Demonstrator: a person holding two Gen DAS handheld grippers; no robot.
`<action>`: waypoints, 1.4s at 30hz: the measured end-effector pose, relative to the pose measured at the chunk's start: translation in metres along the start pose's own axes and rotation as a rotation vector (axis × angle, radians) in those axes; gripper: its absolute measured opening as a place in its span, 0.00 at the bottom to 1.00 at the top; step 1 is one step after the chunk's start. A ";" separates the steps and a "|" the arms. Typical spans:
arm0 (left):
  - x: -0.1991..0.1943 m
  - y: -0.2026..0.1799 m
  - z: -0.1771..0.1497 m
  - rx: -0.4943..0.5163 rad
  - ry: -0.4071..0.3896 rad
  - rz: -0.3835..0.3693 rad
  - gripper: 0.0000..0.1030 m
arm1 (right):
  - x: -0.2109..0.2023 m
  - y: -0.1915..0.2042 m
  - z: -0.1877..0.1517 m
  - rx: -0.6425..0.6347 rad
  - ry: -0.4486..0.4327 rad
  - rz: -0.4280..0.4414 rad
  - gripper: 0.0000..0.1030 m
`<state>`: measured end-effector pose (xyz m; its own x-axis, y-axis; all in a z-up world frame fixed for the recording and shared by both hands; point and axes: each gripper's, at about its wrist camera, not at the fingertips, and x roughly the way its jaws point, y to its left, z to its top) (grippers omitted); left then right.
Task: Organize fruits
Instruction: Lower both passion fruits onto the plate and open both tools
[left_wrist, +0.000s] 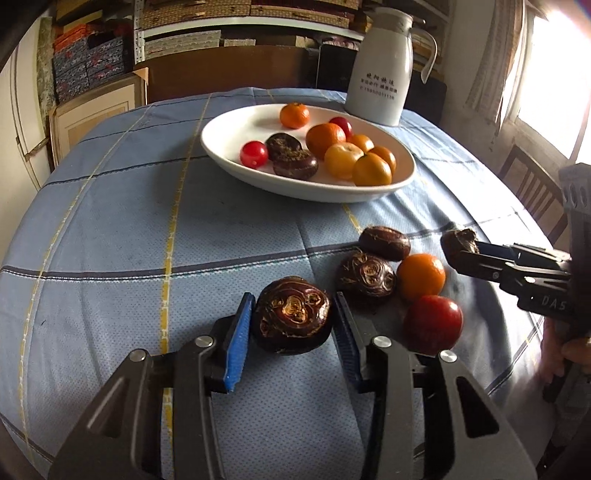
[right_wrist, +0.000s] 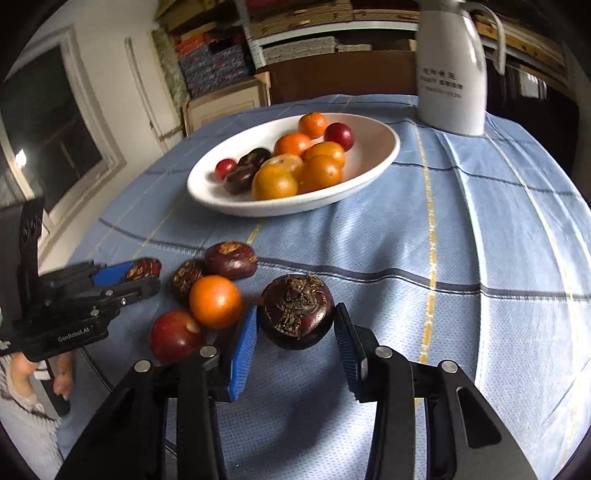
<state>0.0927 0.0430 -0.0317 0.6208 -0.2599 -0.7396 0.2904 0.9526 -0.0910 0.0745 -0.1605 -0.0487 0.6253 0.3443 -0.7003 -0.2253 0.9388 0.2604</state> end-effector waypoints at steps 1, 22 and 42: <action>-0.002 0.000 0.001 -0.002 -0.011 0.003 0.40 | -0.002 -0.006 0.000 0.029 -0.012 0.017 0.41; 0.060 0.006 0.116 -0.013 -0.087 0.066 0.51 | 0.042 -0.038 0.121 0.159 -0.168 0.028 0.44; 0.022 0.025 0.080 -0.093 -0.156 0.112 0.91 | 0.017 -0.053 0.079 0.204 -0.204 0.040 0.68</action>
<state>0.1716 0.0484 0.0026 0.7529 -0.1656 -0.6370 0.1487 0.9856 -0.0804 0.1566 -0.2043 -0.0217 0.7608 0.3535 -0.5442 -0.1110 0.8972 0.4275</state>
